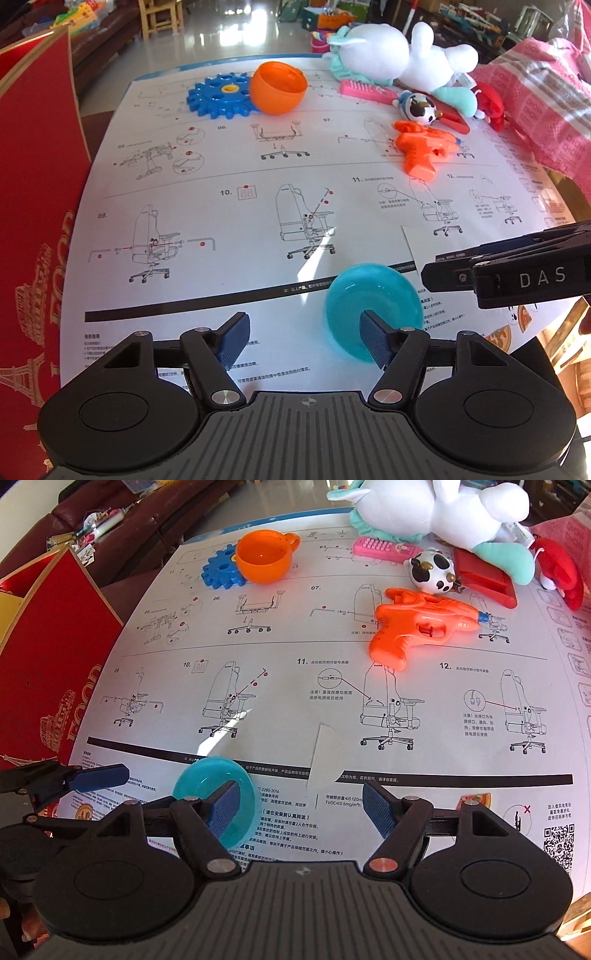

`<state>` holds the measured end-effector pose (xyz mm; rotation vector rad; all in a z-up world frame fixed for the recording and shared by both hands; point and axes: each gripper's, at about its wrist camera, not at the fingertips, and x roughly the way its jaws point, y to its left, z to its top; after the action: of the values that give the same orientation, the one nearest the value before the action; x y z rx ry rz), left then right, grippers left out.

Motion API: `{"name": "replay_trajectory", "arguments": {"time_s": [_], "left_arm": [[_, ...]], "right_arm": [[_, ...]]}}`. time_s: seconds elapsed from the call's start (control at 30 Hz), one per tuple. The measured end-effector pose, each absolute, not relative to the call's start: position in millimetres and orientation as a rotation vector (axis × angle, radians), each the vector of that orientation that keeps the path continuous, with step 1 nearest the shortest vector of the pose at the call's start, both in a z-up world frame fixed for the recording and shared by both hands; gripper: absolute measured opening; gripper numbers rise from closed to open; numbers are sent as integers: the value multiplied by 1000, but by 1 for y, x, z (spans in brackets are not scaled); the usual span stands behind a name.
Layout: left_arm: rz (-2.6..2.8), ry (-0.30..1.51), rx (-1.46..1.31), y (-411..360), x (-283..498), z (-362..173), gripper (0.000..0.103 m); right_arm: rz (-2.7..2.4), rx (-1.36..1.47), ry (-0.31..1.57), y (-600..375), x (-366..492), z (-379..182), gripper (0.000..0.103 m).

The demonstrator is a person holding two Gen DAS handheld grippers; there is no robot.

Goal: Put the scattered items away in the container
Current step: 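Close both grippers on the rim of the teal bowl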

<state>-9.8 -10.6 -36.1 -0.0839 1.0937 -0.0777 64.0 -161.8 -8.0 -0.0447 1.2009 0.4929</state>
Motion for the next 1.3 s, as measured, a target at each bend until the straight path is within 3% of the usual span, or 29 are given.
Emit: {"name": "replay_trajectory", "arguments": {"time_s": [0.23,0.37,0.93,1.17,1.3], "left_arm": [[-83,1148,-90,-13,-8,-53,66],[-85,1164,-101,-13,-9,-59,59],[-86,1162,-109,-14,-10,-60,58],[-85,1155,-95,-13,-11,-60,52],[-86,1152,-94,-12,-12,-60,48]], "right_arm": [[499,-51,1217,-157,62,-13,77],[514,-89,1223,-149,57,-17,70],[531,-136,1236,-138,50,-24,65],[541,-120,1243,-135,51,-28,48],[544,-116,1243,-135,51,-28,45]]}}
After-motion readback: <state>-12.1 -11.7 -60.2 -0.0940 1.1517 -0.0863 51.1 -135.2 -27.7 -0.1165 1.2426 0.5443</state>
